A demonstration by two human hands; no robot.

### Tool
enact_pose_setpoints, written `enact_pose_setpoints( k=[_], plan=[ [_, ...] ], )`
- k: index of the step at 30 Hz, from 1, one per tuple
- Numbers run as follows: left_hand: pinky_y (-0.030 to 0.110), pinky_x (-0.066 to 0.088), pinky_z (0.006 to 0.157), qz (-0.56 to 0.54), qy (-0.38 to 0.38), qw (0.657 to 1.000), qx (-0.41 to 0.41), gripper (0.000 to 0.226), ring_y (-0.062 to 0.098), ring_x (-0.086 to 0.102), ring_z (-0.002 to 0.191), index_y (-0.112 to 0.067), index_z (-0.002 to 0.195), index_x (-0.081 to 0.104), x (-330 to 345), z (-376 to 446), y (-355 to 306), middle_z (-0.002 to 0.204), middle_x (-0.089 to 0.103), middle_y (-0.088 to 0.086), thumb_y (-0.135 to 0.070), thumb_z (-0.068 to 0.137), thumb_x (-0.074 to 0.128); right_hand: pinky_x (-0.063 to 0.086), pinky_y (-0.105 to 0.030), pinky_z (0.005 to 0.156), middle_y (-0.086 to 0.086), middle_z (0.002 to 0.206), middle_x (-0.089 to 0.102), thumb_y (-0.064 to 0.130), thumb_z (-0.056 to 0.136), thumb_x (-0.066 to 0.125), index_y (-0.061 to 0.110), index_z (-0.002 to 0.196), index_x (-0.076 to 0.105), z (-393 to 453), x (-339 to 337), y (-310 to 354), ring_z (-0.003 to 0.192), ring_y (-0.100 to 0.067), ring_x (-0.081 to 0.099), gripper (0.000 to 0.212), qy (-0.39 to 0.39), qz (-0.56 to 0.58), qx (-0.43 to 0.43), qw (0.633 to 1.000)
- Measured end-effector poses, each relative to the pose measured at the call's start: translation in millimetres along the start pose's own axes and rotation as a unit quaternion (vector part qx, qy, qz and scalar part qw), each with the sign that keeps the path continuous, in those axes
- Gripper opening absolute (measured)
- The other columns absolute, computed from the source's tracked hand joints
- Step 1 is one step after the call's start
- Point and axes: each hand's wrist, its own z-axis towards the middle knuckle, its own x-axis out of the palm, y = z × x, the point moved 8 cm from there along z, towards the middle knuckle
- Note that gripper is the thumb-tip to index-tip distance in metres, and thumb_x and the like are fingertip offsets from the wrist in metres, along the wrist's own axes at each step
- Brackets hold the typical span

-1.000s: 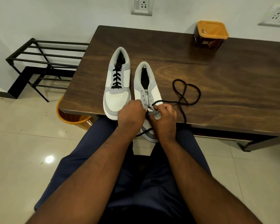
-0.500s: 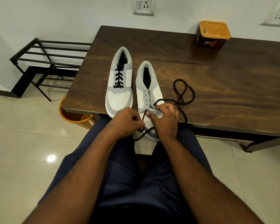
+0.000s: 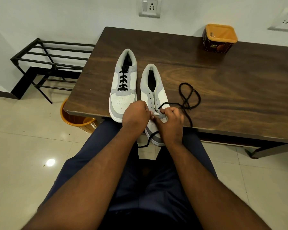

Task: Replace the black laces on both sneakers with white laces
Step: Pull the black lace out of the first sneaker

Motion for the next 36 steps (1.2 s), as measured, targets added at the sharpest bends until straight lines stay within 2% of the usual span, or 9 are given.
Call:
enact_pose_setpoints(
  k=[4,7,11,14,16,20,24,29,36],
  plan=[
    [0.034,0.052,0.072,0.037,0.030,0.999,0.027,0.017,0.025,0.062,0.080,-0.006,0.086,0.067,4.7,2.5,-4.8,0.089,0.067,0.009,-0.021,0.092,0.063,0.030,-0.024,0.079,-0.005,0.110,0.057,0.046,0.077,0.074,0.013,0.103,0.069,0.8,0.3,1.1,0.103,-0.023,0.047,0.042,0.003,-0.004,-0.001,1.000],
    [0.038,0.056,0.073,0.001,0.066,0.998,0.022,0.018,0.028,0.065,0.079,0.000,0.080,0.068,7.5,6.2,-3.1,0.083,0.069,0.014,-0.018,0.083,0.070,0.032,-0.024,0.079,-0.004,0.111,0.057,0.038,0.077,0.077,0.013,0.105,0.069,0.0,0.3,0.7,0.105,-0.023,0.047,0.039,0.006,-0.003,0.002,1.000],
    [0.027,0.046,0.056,-0.060,0.149,0.987,0.029,0.023,0.015,0.053,0.053,-0.001,0.063,0.064,1.2,-6.7,-5.3,0.059,0.061,0.010,-0.014,0.080,0.074,0.035,-0.025,0.081,-0.004,0.112,0.058,0.030,0.076,0.078,0.012,0.104,0.070,-0.3,0.8,-1.5,0.106,-0.025,0.048,0.034,0.006,0.009,0.007,1.000],
    [0.025,0.046,0.056,-0.088,0.237,0.966,0.062,0.011,0.010,0.050,0.053,-0.002,0.069,0.070,-12.7,-33.5,-12.1,0.059,0.061,0.009,-0.007,0.078,0.073,0.037,-0.026,0.084,-0.001,0.109,0.058,0.032,0.075,0.078,0.011,0.103,0.070,0.8,0.9,-3.3,0.106,-0.021,0.047,0.036,0.003,0.028,0.022,0.999],
    [0.020,0.045,0.055,-0.138,0.259,0.953,0.077,0.009,0.009,0.050,0.054,0.001,0.075,0.071,-29.5,-44.7,-16.3,0.061,0.061,0.012,-0.006,0.079,0.075,0.036,-0.025,0.085,0.002,0.107,0.057,0.034,0.075,0.079,0.011,0.103,0.070,0.7,0.6,-3.1,0.105,-0.018,0.045,0.037,0.002,0.043,0.024,0.999],
    [0.015,0.041,0.049,-0.235,0.161,0.957,0.049,0.026,0.009,0.049,0.051,0.008,0.074,0.064,-59.7,-21.6,-13.5,0.059,0.059,0.011,-0.014,0.084,0.074,0.034,-0.022,0.086,0.001,0.110,0.058,0.038,0.074,0.080,0.012,0.105,0.070,2.0,1.5,-3.1,0.107,-0.019,0.046,0.041,0.000,0.022,0.019,1.000],
    [0.028,0.048,0.059,-0.176,0.042,0.983,-0.006,0.023,0.015,0.052,0.056,0.003,0.073,0.063,-46.8,12.9,1.1,0.062,0.059,0.005,-0.018,0.083,0.069,0.039,-0.027,0.088,0.001,0.112,0.056,0.042,0.076,0.077,0.013,0.107,0.069,0.6,2.3,-3.5,0.107,-0.019,0.044,0.043,0.005,0.024,0.015,1.000],
    [0.029,0.042,0.058,-0.074,0.068,0.994,-0.040,0.037,0.019,0.054,0.059,-0.011,0.064,0.056,-1.3,11.3,3.9,0.063,0.058,0.005,-0.038,0.082,0.074,0.034,-0.023,0.084,0.001,0.110,0.057,0.039,0.075,0.079,0.012,0.108,0.070,2.0,0.9,-4.0,0.107,-0.021,0.046,0.043,-0.002,0.030,0.022,0.999],
    [0.027,0.042,0.055,-0.148,0.136,0.976,-0.080,0.028,0.018,0.047,0.052,0.011,0.076,0.067,2.5,7.3,5.1,0.062,0.058,0.018,-0.013,0.073,0.081,0.036,-0.023,0.082,0.000,0.109,0.059,0.036,0.075,0.080,0.012,0.109,0.072,1.8,0.2,-3.9,0.107,-0.022,0.048,0.043,-0.010,0.025,0.010,1.000]
  ],
)
